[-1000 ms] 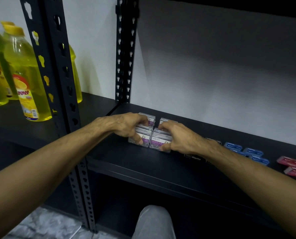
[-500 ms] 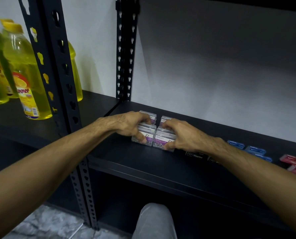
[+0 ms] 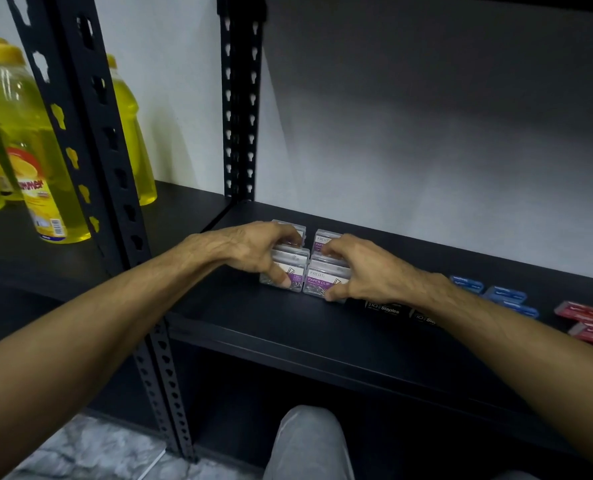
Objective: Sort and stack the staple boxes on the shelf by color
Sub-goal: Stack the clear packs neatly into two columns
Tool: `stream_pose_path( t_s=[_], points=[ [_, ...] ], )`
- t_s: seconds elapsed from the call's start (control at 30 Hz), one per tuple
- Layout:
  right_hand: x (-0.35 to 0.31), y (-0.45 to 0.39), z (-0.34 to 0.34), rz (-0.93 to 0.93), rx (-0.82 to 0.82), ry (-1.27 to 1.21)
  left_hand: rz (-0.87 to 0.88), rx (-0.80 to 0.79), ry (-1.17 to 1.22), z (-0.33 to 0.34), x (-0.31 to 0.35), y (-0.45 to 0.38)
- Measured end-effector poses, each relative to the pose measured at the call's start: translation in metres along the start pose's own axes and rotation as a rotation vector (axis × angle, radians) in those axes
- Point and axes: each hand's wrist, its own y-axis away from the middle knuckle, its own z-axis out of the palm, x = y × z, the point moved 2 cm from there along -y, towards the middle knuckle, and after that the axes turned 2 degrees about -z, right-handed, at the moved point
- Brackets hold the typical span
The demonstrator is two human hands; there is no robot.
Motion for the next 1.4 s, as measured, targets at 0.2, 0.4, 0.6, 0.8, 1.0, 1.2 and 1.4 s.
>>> stream_pose_path(
  t_s=[0.2,0.4,0.6,0.8,1.0,1.2,1.4],
  points=[
    [0.008,0.000,-0.015,0.036,0.117,-0.040,-0.052,0.199,0.050,-0.037,0.001,0.007],
    [0.018,-0.024,-0.016,0.124,0.218,-0.113,-0.130,0.281,0.085,-0.035,-0.010,-0.024],
    [0.021,-0.041,-0.009,0.188,0.119,-0.174,-0.167,0.175,0.182,-0.012,-0.023,-0.045],
    [0.028,-0.042,-0.007,0.211,0.054,-0.275,-0.108,0.164,0.280,-0.012,-0.028,-0.045],
    [0.029,-0.037,-0.009,0.175,0.032,-0.297,-0.083,0.124,0.310,-0.012,-0.023,-0.038],
    [0.029,-0.029,-0.011,0.136,0.006,-0.335,-0.047,0.094,0.270,-0.013,-0.020,-0.033],
    [0.024,-0.023,-0.013,0.138,-0.006,-0.348,-0.042,0.076,0.242,-0.012,-0.016,-0.027]
  ],
)
